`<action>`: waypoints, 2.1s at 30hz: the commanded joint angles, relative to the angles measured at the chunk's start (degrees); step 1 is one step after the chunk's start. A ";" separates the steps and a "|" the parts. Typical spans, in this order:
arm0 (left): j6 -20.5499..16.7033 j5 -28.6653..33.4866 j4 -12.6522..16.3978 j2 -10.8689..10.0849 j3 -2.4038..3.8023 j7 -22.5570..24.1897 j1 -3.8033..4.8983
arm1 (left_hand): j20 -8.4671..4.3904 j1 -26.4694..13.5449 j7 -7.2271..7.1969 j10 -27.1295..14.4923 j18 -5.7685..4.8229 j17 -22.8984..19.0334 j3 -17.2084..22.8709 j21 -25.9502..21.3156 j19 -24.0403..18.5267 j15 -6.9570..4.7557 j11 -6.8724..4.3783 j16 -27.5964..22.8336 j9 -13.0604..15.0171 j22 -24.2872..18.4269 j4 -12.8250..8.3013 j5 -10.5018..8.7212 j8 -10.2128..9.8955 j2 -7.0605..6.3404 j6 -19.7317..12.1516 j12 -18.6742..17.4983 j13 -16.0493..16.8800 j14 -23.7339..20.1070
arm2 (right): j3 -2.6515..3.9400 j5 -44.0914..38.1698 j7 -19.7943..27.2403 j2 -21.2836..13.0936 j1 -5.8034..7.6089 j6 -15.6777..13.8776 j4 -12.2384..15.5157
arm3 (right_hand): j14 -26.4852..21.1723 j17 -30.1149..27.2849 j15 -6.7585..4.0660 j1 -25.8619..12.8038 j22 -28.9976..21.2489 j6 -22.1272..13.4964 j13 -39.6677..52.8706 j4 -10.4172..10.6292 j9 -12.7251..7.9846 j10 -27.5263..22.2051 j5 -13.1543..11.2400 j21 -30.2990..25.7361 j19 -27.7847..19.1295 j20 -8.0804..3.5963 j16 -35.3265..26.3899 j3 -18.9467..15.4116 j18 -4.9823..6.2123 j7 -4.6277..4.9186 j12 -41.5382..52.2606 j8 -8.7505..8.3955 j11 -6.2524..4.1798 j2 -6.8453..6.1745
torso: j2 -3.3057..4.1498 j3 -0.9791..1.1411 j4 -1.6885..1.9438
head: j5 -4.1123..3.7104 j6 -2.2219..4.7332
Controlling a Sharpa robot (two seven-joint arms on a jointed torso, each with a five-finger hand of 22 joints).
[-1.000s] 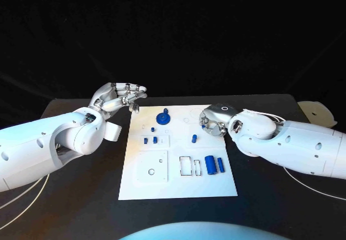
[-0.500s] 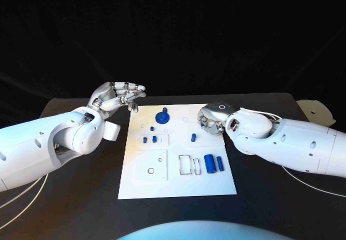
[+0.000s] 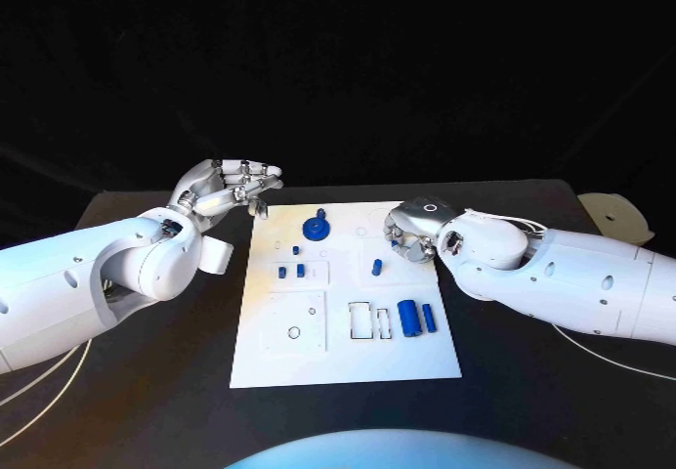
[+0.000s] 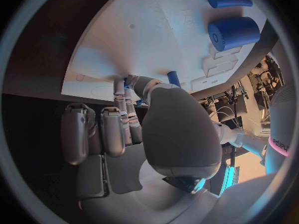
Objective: Assemble the parts on the task board
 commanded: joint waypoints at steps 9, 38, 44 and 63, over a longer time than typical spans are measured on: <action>1.04 0.35 0.09 -0.04 0.05 -0.81 0.06 | 0.14 0.74 0.15 -0.59 0.84 -0.16 0.12 -0.47 -0.35 -0.04 0.12 -0.36 -0.09 -0.17 -0.41 0.19 -0.40 0.10 -0.33 0.25 0.07 -0.49 | -0.49 -1.67 -2.32 -0.03 -0.68 4.49 -0.35 | 3.16 2.59 -0.62 -0.39 11.06 1.54 -1.18 -1.12 0.42 1.39 0.08 2.55 2.57 -0.26 0.52 0.79 -1.06 -0.36 -0.87 0.61 -0.72 0.65 | -0.03 0.02 -0.02 | -0.19 -0.06; 1.31 0.34 -0.24 -0.16 0.04 -2.01 0.06 | 0.28 1.11 0.44 -1.30 0.82 -0.42 0.28 -0.86 -0.51 0.15 0.38 -0.74 -0.22 -0.41 -0.89 0.21 -0.65 0.08 -0.83 0.43 0.11 -0.99 | -0.44 -2.05 0.23 -1.20 -0.69 -4.38 1.45 | 3.29 2.87 -1.12 -0.68 12.02 3.01 -1.44 -2.71 1.34 3.29 -0.20 4.43 3.24 -0.72 0.82 1.53 -1.44 -0.95 -1.10 1.59 -1.32 2.18 | -0.04 0.03 0.00 | -0.49 0.01; 1.27 0.34 -0.42 -0.12 0.04 -2.01 0.06 | 0.33 1.10 0.51 -1.48 0.82 -0.48 0.28 -0.96 -0.59 0.21 0.45 -0.83 -0.26 -0.47 -0.93 0.21 -0.72 0.08 -0.97 0.47 0.12 -1.14 | -0.30 -2.04 0.39 -1.89 -0.60 -6.36 2.42 | 3.29 2.85 -1.14 -0.73 12.30 3.05 -1.43 -2.75 1.38 3.39 -0.25 5.08 3.49 -0.73 0.82 1.54 -1.59 -0.98 -1.10 1.63 -1.35 2.20 | -0.09 -0.06 0.02 | -0.39 0.23; 1.44 0.34 -0.77 -0.05 0.04 -2.27 0.05 | 0.45 1.02 0.72 -1.95 0.81 -0.63 0.24 -1.21 -0.77 0.36 0.63 -1.05 -0.35 -0.61 -1.01 0.20 -0.92 0.04 -1.35 0.58 0.14 -1.50 | 0.26 -1.68 -0.05 -5.64 -0.15 -10.20 10.62 | 3.27 2.76 -1.24 -1.47 12.69 3.10 -1.49 -2.72 1.63 3.78 -1.24 5.93 3.82 -0.83 0.76 1.42 -1.76 -1.14 -1.31 1.74 -1.47 2.15 | -0.04 -0.04 -0.04 | 0.81 0.38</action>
